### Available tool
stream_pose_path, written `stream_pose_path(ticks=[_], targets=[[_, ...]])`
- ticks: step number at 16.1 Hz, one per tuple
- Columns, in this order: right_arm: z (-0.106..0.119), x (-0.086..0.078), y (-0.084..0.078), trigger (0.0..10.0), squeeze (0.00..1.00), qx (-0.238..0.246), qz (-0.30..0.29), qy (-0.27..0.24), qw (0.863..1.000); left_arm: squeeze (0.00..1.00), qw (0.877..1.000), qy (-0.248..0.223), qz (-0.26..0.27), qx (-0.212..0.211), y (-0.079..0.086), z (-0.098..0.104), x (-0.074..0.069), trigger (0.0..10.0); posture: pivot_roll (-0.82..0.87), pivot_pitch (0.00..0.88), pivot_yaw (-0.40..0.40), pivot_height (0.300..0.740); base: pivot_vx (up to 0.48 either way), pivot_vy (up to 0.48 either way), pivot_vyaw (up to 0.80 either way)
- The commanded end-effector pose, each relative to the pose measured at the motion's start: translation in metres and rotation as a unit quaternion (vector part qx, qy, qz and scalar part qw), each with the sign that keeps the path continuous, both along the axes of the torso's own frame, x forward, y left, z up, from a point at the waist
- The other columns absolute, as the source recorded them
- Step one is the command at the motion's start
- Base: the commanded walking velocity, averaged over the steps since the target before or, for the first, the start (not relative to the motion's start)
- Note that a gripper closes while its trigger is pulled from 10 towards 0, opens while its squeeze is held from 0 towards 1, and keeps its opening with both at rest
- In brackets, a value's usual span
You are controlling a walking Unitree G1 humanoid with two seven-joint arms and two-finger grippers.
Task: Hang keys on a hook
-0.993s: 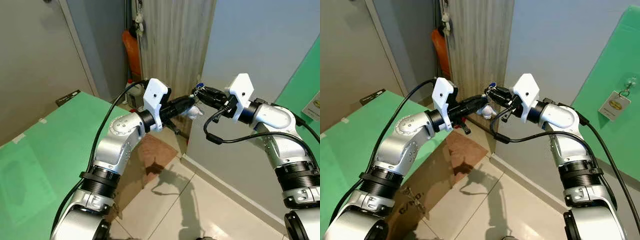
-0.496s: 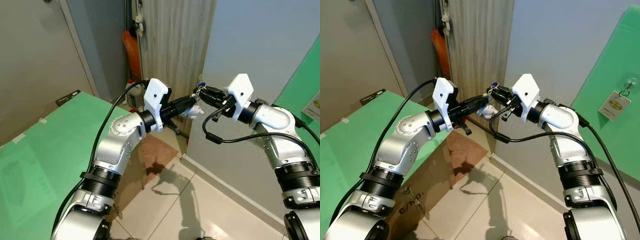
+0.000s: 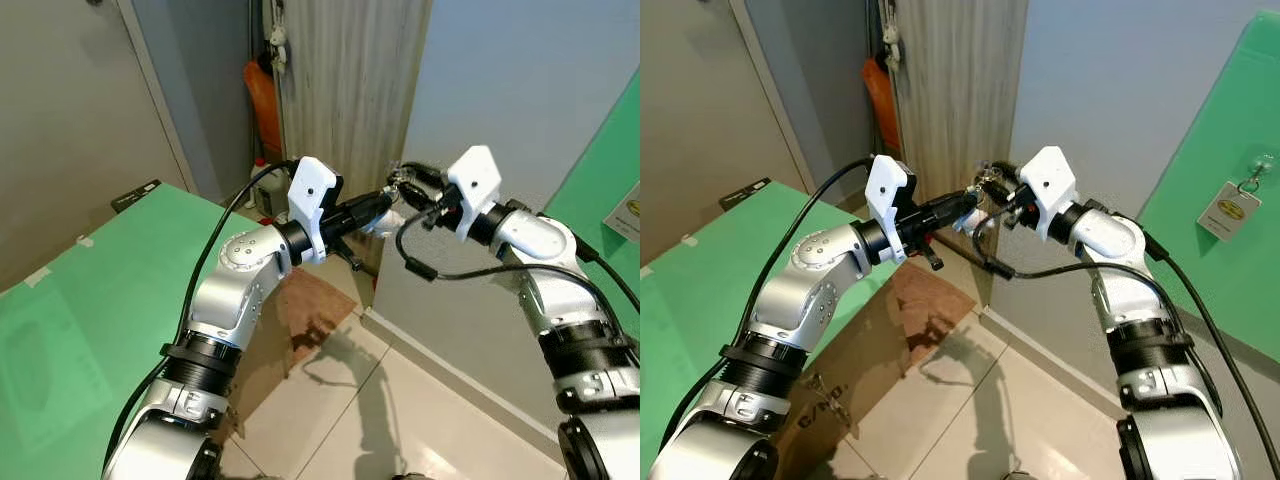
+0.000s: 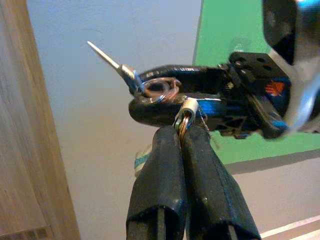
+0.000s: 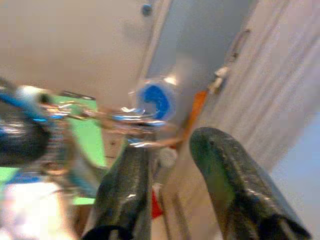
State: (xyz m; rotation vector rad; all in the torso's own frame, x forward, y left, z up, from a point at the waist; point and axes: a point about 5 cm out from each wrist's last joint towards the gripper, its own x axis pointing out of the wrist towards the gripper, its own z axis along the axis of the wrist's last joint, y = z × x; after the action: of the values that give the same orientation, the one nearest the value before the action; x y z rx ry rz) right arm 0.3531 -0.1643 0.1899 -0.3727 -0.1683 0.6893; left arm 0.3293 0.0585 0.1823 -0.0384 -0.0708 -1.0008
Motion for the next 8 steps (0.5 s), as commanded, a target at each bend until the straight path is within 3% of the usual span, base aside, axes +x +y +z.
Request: stream_pose_path(ticks=[1,4,5,6,7,8], targets=[[0.003,0.004,-0.006,10.0,1.0,-0.003,-0.029,-0.013,0.999,0.0,1.0,-0.012,-0.009,-0.004,-0.002,0.007,-0.002,0.0,-0.06,0.0,0.078,0.74,0.0,0.0,0.0],[-0.003,0.009,-0.012,10.0,1.0,-0.001,-0.085,-0.009,0.996,0.0,1.0,-0.012,-0.008,-0.004,-0.002,0.007,-0.002,0.0,-0.06,0.0,0.073,0.74,0.0,0.0,0.0],[-0.008,0.01,-0.012,10.0,0.83,0.01,-0.103,0.0,0.995,0.0,1.0,-0.012,0.001,-0.005,-0.001,0.006,-0.002,0.0,-0.06,0.0,0.07,0.74,0.0,0.0,0.0],[-0.012,0.01,-0.011,10.0,0.27,0.015,-0.111,0.006,0.994,0.0,1.0,-0.013,0.007,-0.006,0.0,0.006,-0.002,0.0,-0.06,0.0,0.069,0.74,0.0,0.0,0.0],[-0.022,0.01,-0.009,10.0,0.0,0.039,-0.151,0.02,0.988,0.0,0.999,-0.008,0.05,-0.02,0.005,0.006,0.004,0.0,-0.06,0.0,0.067,0.74,0.0,0.0,0.0],[-0.028,0.009,-0.004,10.0,0.0,0.049,-0.155,0.03,0.986,0.0,0.997,-0.009,0.078,-0.025,0.009,0.007,0.008,0.0,-0.06,0.0,0.068,0.74,0.0,0.0,0.0]])
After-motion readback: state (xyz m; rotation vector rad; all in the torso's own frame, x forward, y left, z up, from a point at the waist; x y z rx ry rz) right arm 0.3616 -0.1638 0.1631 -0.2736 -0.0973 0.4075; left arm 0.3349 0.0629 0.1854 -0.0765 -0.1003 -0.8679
